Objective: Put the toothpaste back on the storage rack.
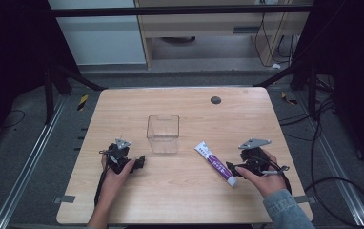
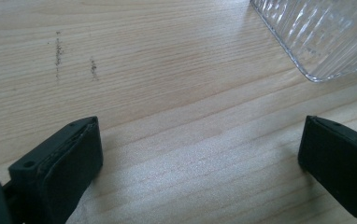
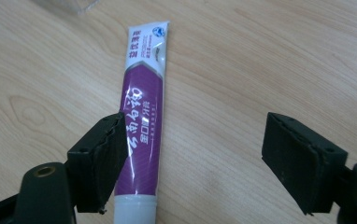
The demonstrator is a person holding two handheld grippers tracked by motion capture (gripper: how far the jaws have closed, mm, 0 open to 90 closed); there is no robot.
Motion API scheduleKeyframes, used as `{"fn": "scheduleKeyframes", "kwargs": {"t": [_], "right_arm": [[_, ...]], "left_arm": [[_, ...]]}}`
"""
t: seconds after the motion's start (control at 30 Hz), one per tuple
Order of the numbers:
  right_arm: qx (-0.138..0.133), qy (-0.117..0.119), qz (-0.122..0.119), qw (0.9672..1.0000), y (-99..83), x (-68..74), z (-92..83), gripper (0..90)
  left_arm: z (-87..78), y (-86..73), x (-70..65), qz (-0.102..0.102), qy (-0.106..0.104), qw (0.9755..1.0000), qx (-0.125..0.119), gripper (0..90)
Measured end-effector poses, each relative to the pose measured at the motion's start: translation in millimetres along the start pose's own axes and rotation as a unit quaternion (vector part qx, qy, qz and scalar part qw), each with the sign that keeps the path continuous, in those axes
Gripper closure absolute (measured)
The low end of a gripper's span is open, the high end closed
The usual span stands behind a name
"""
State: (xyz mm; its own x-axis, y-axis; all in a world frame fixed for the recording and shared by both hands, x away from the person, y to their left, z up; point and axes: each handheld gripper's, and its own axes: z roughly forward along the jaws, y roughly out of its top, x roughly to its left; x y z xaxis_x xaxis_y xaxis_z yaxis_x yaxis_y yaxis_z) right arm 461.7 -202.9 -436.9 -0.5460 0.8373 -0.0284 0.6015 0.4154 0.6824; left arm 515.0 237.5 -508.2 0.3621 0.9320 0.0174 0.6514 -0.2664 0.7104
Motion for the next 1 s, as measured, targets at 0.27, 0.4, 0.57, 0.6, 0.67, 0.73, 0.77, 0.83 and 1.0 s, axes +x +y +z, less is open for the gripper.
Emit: {"fn": "scheduleKeyframes", "kwargs": {"t": [0.27,0.4,0.57,0.6,0.67,0.73,0.77,0.83,1.0], "right_arm": [[0.02,0.011,-0.032,0.9992,16.7,14.7,-9.4,22.1],[0.038,0.009,-0.037,0.9986,13.0,21.7,-6.7,21.7],[0.038,0.01,-0.023,0.999,16.5,19.7,-3.4,33.7],[0.038,0.01,-0.023,0.999,16.5,19.7,-3.4,33.7],[0.037,0.013,-0.029,0.9988,19.5,21.1,-2.2,34.3],[0.037,0.016,-0.026,0.9988,22.2,22.5,-0.3,34.8],[0.045,0.017,-0.027,0.9985,22.7,23.6,3.2,34.4],[0.06,0.023,-0.032,0.9974,22.3,25.1,9.6,32.1],[0.068,0.036,-0.034,0.9964,24.1,29.8,18.1,26.3]], "left_arm": [[-1.0,-1.1,0.6,0.004,-0.003,1.0,-0.001,0.0],[-0.6,-0.6,0.3,0.002,-0.001,1.0,0.0,0.0],[2.0,1.9,-1.1,-0.006,0.008,1.0,0.0,0.0],[2.0,1.9,-1.1,-0.006,0.008,1.0,0.0,0.0],[2.1,1.8,-1.1,-0.006,0.007,1.0,-0.001,0.0],[1.9,1.7,-1.0,-0.006,0.007,1.0,-0.001,0.0],[1.7,1.7,-1.0,-0.005,0.007,1.0,0.0,0.0],[1.8,1.7,-1.0,-0.005,0.007,1.0,0.0,0.0],[1.7,1.7,-1.0,-0.005,0.007,1.0,0.0,0.0]]}}
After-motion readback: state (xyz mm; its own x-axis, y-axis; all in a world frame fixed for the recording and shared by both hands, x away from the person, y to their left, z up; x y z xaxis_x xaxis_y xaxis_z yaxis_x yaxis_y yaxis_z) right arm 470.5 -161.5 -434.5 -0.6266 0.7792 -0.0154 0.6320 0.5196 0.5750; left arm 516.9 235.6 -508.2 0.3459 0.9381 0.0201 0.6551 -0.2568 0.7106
